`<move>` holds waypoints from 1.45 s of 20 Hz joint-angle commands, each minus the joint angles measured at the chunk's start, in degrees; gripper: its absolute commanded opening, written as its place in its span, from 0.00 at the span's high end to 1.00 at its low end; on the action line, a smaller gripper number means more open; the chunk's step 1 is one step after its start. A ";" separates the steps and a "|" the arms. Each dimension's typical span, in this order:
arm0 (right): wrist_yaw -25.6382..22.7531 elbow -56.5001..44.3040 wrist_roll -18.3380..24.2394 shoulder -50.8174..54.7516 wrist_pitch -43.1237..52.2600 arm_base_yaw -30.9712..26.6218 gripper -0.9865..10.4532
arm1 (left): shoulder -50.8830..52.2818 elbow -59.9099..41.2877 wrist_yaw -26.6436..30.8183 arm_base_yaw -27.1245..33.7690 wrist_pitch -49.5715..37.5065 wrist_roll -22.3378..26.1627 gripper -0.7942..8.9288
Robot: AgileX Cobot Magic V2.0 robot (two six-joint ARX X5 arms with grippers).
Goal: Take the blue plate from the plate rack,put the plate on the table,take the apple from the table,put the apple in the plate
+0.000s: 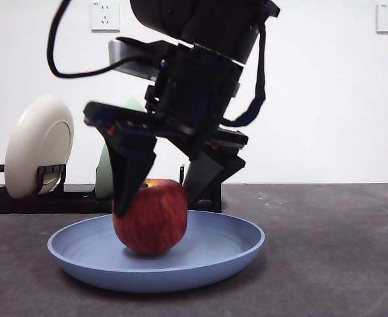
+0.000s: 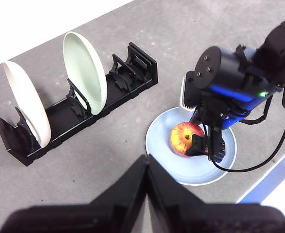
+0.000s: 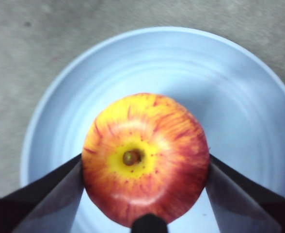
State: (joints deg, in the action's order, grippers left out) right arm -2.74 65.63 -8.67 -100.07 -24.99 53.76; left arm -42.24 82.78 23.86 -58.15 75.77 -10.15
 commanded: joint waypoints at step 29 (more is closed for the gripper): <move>-27.91 5.18 -1.84 46.34 -26.29 1.03 0.91 | 0.13 -0.20 0.20 0.20 -0.31 -0.15 0.92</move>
State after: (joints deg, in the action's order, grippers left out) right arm -29.61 70.76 -10.70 -54.08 -51.29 54.72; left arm -42.24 82.78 23.86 -58.15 75.75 -10.96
